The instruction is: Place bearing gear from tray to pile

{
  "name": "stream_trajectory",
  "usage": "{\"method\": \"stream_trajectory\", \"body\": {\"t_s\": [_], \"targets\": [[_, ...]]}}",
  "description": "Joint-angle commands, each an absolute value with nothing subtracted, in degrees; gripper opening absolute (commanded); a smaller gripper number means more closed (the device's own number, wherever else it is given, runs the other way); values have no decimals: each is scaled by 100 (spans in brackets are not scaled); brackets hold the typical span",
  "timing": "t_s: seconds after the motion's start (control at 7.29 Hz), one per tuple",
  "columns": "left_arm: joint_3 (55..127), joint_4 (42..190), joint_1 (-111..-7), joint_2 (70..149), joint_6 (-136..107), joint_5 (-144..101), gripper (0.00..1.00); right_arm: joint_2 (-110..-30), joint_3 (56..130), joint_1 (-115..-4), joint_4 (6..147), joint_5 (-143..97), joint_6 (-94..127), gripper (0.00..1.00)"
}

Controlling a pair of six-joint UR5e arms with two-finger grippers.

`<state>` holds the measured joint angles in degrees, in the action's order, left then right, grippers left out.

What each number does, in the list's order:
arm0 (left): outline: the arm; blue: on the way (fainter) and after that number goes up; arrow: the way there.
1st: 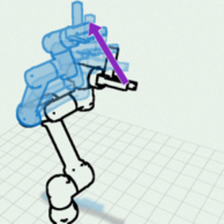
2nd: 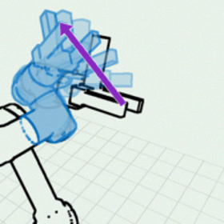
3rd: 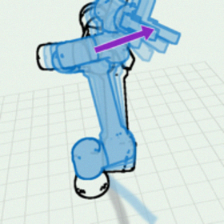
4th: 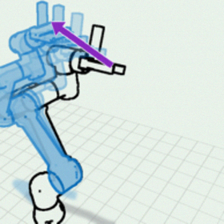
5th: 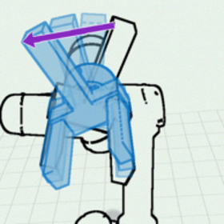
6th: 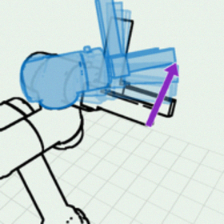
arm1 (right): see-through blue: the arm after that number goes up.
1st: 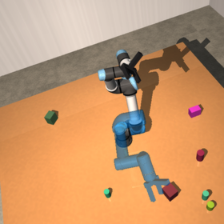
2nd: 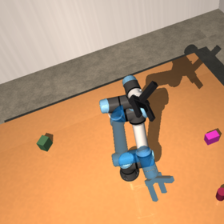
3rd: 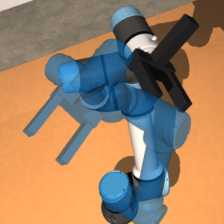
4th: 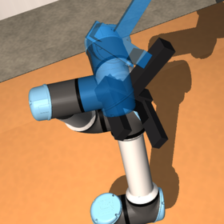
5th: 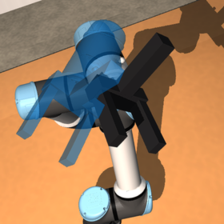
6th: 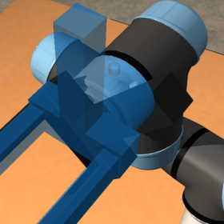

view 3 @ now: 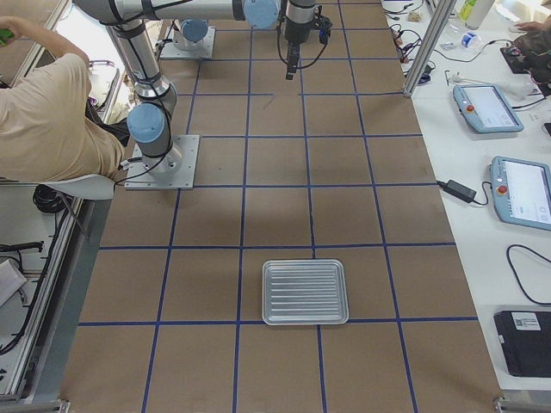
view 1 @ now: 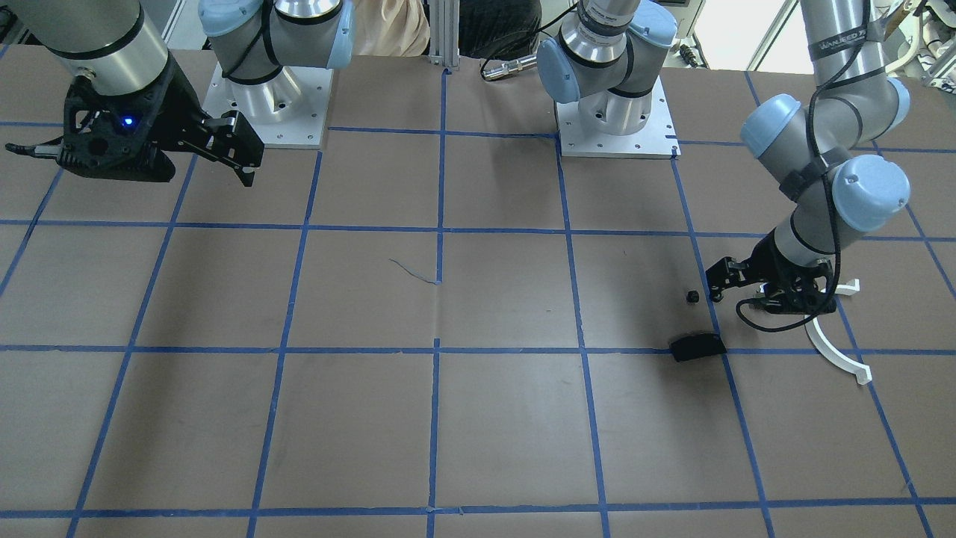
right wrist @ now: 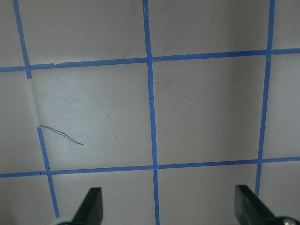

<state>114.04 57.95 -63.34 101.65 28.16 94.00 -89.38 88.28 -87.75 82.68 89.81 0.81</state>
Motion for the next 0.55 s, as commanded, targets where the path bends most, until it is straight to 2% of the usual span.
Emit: {"method": "stream_trajectory", "body": {"t_s": [0.0,0.41], "targets": [[10062,7740,-7000,9854,2360,9474,100,-8930,8868,-8763,8332,8930,53,100],[8573,9760,-8327,9318,934,9343,100,-8965,8781,-8771,8315,9000,114,100]]}}
